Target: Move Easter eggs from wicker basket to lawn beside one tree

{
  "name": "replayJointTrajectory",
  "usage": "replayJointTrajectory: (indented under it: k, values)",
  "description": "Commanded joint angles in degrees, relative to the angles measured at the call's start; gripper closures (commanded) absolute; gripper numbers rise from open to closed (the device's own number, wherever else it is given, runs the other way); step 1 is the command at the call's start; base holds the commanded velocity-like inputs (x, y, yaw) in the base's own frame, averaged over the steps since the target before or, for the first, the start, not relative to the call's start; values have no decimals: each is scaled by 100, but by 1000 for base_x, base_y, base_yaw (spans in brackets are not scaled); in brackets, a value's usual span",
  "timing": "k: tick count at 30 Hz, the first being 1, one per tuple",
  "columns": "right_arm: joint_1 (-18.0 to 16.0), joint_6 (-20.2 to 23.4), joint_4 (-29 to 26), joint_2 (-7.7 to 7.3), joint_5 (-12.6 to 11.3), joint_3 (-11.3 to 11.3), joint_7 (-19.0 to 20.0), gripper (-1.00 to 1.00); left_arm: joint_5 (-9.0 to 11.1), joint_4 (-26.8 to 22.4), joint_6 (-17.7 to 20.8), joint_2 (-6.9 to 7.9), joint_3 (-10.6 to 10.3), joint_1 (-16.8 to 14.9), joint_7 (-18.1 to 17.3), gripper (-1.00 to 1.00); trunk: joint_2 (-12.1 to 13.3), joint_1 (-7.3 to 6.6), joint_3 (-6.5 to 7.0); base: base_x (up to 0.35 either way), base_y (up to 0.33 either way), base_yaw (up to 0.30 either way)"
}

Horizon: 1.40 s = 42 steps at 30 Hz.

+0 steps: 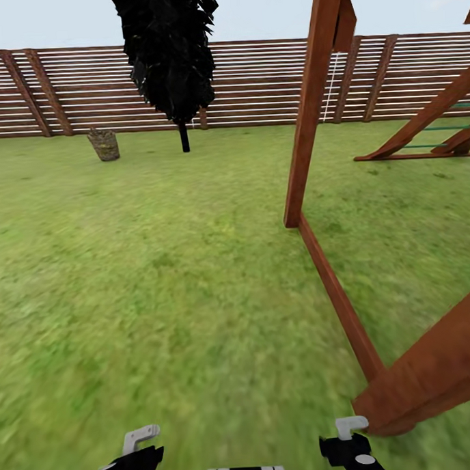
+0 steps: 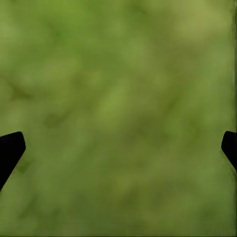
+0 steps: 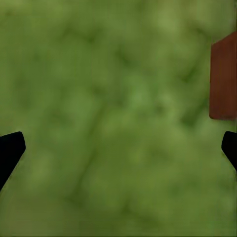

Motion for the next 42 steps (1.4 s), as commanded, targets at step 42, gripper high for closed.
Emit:
replayJointTrajectory:
  k: [42]
  values:
    - [-3, -12, 5, -2, 36, 12, -25, -100, 33, -10, 36, -2, 16, 0, -12, -100, -1, 2, -4, 323, 0, 54]
